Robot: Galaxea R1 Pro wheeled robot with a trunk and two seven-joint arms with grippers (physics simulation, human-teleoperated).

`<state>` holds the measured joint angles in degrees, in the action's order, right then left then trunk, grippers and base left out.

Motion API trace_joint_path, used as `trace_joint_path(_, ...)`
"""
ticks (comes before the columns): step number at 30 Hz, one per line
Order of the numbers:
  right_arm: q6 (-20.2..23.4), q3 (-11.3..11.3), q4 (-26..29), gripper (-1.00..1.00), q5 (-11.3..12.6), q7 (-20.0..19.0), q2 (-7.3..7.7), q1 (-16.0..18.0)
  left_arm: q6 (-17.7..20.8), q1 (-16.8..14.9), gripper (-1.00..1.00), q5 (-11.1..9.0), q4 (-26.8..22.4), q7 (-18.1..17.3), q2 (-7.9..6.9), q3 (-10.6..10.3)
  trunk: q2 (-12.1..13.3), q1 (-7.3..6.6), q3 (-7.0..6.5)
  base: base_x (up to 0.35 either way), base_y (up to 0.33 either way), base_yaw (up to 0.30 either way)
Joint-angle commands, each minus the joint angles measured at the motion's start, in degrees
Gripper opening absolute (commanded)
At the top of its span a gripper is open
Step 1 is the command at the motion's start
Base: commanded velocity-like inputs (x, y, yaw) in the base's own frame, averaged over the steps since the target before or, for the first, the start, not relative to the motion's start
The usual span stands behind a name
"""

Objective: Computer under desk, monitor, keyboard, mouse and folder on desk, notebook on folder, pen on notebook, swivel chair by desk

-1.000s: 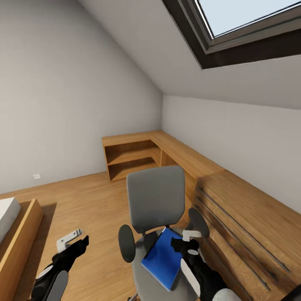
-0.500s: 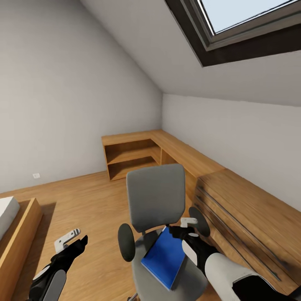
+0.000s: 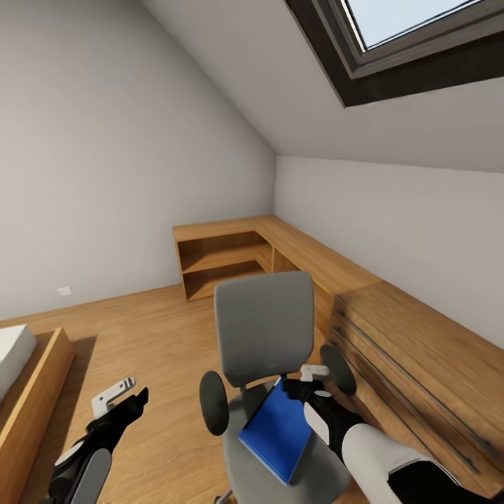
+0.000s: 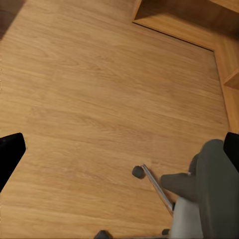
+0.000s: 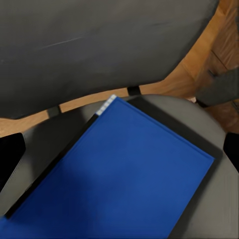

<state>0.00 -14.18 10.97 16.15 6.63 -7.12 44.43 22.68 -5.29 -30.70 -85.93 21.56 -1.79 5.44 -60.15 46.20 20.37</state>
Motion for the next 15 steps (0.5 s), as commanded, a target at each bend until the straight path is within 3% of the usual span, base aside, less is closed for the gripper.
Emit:
trace_joint_path(1, 0.00, -0.50, 0.02, 1.00, 0.55, 0.32, 0.01, 0.04, 0.17, -0.05, 1.00, -0.57, -0.09, 0.41, -0.01, -0.13, -0.47, 0.23, 0.25, 0.000, 0.000, 0.191)
trace_joint_path(5, 0.00, -0.50, 0.02, 1.00, 0.55, 0.32, 0.00, 0.04, 0.17, -0.05, 1.00, -0.46, -0.10, 0.41, 0.02, -1.07, -2.07, 1.11, 0.97, 0.000, 0.000, 0.225)
trace_joint_path(9, -0.02, -0.54, 0.01, 1.00, 0.55, 0.24, -0.02, -0.03, -0.01, -0.05, 1.00, -0.28, -0.11, 1.08, 0.03, -4.39, -3.67, 1.99, 1.77, 0.000, 0.000, 0.253)
trace_joint_path(11, -0.04, -0.54, 0.01, 1.00, 0.55, 0.24, -0.02, -0.03, -0.02, -0.04, 1.00, -0.26, -0.09, 1.48, 0.03, -5.07, -4.48, 2.43, 2.18, 0.000, 0.000, 0.224)
trace_joint_path(15, -0.22, -0.51, 0.00, 1.00, 0.55, 0.18, -0.01, -0.04, 0.03, -0.04, 1.00, -0.25, -0.04, 2.23, 0.04, -6.11, -6.08, 3.31, 2.94, 0.000, 0.000, 0.085)
